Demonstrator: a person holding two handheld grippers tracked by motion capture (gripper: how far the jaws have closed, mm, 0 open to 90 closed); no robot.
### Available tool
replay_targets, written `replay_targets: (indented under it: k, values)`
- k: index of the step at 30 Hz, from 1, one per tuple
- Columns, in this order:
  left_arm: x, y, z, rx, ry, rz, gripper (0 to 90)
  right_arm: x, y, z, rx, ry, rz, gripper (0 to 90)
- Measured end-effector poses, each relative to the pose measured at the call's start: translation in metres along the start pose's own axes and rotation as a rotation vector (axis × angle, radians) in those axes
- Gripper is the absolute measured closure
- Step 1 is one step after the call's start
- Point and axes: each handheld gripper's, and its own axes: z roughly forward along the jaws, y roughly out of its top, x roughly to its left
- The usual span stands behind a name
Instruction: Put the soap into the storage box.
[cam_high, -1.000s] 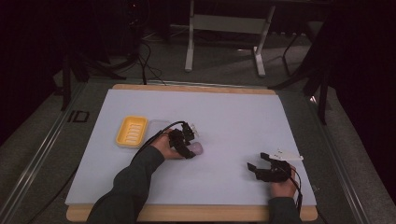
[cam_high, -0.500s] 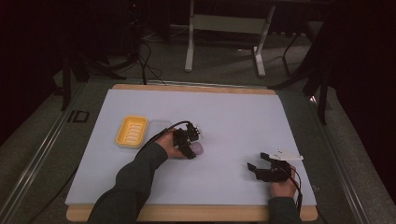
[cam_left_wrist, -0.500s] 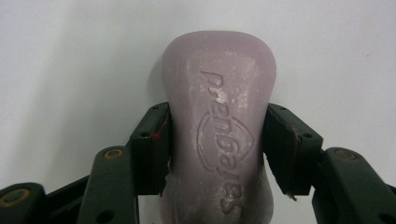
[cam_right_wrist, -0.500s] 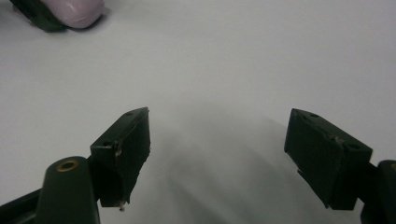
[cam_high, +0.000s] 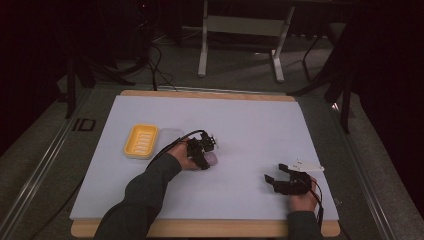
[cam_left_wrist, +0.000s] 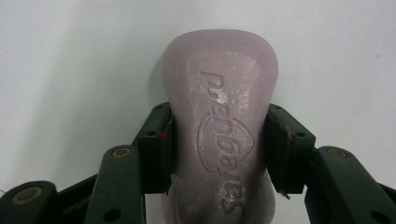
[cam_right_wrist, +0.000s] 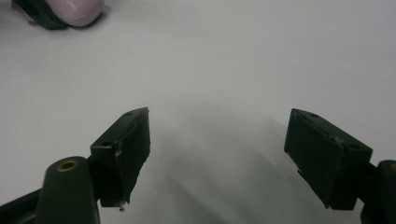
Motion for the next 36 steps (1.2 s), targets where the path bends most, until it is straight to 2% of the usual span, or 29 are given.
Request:
replay_targets:
  k: [9, 12, 17, 30, 36]
  values:
    - [0.0, -0.001, -0.001, 0.01, -0.001, -0.001, 49.8, 0.0, 0.0, 0.0, 0.0, 0.0, 0.001, 22.1]
    - [0.001, -0.003, -0.003, 0.016, 0.022, 0.0, 49.8, 0.0, 0.0, 0.0, 0.0, 0.0, 0.001, 22.1]
    - [0.003, -0.006, -0.005, 0.022, 0.032, -0.005, 49.8, 0.0, 0.0, 0.0, -0.001, -0.001, 0.001, 22.1]
    - [0.014, -0.017, -0.018, 0.001, 0.041, -0.076, 49.8, 0.0, 0.0, 0.0, -0.001, 0.0, 0.001, 22.1]
    - [0.017, -0.02, -0.021, 0.003, 0.052, -0.092, 49.8, 0.0, 0.0, 0.0, -0.001, -0.001, 0.0, 22.1]
